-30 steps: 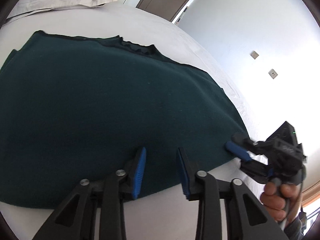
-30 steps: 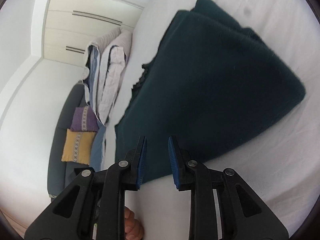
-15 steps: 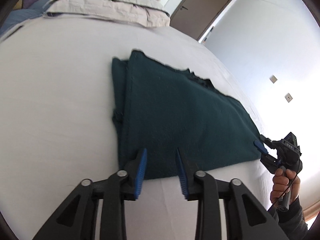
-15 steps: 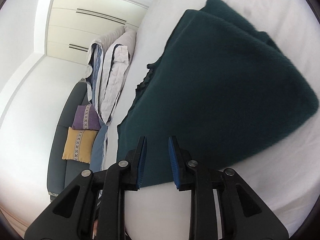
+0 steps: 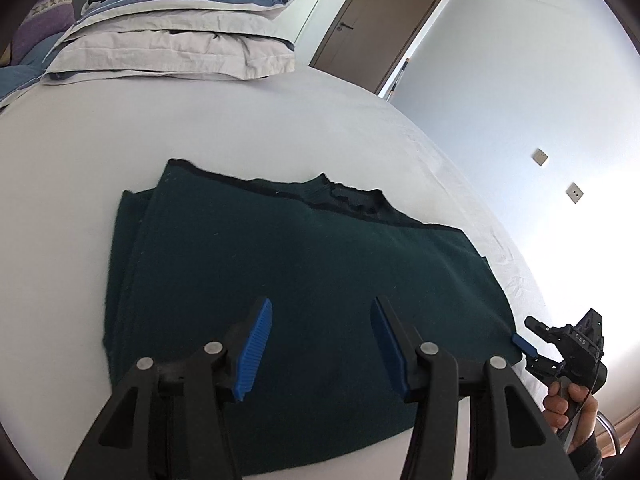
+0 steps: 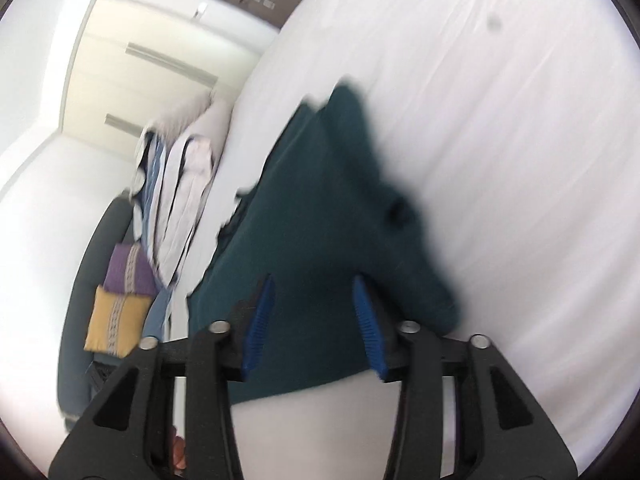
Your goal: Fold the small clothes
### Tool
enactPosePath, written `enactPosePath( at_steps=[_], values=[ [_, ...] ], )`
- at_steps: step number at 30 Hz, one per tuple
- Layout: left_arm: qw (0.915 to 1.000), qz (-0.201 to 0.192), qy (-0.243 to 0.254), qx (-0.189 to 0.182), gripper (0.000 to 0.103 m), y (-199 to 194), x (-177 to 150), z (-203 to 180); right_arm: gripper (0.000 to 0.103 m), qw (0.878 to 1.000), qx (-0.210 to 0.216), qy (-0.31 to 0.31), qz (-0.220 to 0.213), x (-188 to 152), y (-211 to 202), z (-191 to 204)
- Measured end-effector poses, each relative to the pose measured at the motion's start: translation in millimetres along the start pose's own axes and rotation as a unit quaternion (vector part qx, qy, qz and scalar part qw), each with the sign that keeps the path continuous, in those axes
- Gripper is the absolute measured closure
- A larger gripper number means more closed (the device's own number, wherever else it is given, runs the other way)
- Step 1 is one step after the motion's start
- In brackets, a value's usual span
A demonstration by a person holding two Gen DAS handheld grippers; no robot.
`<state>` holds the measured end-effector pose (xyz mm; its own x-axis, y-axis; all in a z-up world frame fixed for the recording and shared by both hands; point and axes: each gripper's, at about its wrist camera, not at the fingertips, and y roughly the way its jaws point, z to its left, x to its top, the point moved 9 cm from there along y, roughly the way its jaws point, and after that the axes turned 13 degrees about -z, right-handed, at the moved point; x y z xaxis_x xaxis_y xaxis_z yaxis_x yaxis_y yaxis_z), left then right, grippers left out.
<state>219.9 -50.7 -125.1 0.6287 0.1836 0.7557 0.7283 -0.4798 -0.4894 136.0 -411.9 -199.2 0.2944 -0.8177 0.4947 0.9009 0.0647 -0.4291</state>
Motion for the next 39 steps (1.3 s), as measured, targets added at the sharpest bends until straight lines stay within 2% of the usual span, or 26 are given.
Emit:
enactPosePath(
  at_steps=[2,6,8,11,13,18,22,24,27,28,34,39],
  values=[
    [0.9999,0.007,0.01,-0.002,0.048,16,2,-15,0.047,1.0,-0.021,0.003,-0.021,21,-5,-7],
    [0.9992,0.035,0.018,-0.012,0.048,49,-10,-41,0.045,0.999,-0.028,0.008,-0.036,41,6,-12],
    [0.9984,0.05,0.022,-0.013,0.048,62,-20,-48,0.045,0.999,-0.031,0.01,-0.017,39,24,-15],
    [0.996,0.086,0.022,0.007,0.047,83,-42,-43,0.047,0.999,-0.038,-0.01,0.029,27,45,-19],
    [0.9967,0.078,0.018,0.004,0.046,83,-43,-41,0.047,0.998,-0.037,-0.031,0.04,26,52,-12],
    [0.9963,0.085,-0.003,-0.012,0.047,81,-44,-35,0.045,0.998,-0.035,-0.021,0.047,28,71,-6],
    [0.9958,0.09,-0.012,-0.013,0.047,82,-44,-33,0.046,0.993,-0.047,-0.067,0.081,16,87,9],
    [0.9959,0.09,-0.005,-0.01,0.047,82,-45,-34,0.051,0.992,-0.047,-0.073,0.087,15,94,13],
    [0.996,0.089,0.0,-0.008,0.048,82,-47,-34,0.075,0.993,-0.056,-0.052,0.092,14,100,8],
    [0.9961,0.088,0.002,-0.008,0.048,82,-47,-35,0.078,0.993,-0.056,-0.047,0.092,14,101,7],
    [0.9962,0.086,0.006,-0.008,0.048,84,-49,-35,0.088,0.994,-0.057,-0.035,0.085,10,102,3],
    [0.9962,0.086,-0.001,-0.012,0.048,83,-48,-33,0.09,0.991,-0.085,-0.076,0.071,11,98,15]
  ],
)
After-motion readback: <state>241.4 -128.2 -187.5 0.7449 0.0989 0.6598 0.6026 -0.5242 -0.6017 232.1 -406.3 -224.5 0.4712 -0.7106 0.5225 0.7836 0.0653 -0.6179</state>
